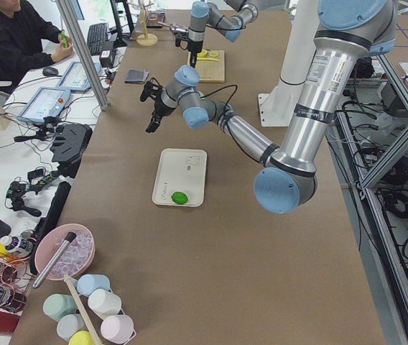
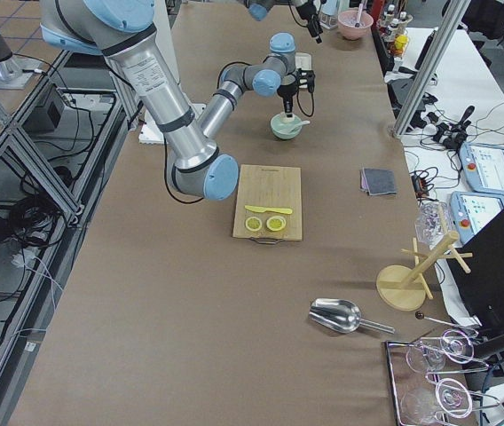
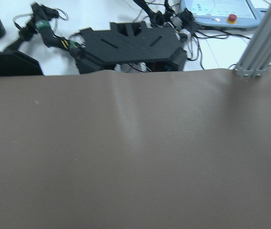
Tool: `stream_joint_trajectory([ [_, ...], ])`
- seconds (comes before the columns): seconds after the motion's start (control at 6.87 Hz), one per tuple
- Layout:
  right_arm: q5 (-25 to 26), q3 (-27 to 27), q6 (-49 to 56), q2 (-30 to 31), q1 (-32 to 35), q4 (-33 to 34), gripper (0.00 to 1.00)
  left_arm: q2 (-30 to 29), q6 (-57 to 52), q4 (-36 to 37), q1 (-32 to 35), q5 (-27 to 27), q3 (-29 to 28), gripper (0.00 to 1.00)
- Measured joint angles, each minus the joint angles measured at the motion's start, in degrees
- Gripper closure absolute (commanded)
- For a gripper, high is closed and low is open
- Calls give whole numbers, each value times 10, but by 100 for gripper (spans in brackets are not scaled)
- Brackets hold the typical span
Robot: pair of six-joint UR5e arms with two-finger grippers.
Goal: Put spoon and bun in bowl
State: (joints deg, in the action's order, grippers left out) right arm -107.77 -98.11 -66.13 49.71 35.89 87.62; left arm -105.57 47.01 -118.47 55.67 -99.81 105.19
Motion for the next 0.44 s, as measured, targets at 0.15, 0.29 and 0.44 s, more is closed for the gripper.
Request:
stream_joint_trajectory([
  [0.15, 22, 37, -11, -21, -18, -27, 100, 27, -70, -13, 44, -19, 4, 2],
  [0.29, 36, 57, -16, -29, -30, -48, 3, 39, -103, -18, 77, -53, 4, 2],
  [0.44, 42, 64, -20, -32, -36, -57, 0, 44, -115, -19, 95, -82, 3, 2],
])
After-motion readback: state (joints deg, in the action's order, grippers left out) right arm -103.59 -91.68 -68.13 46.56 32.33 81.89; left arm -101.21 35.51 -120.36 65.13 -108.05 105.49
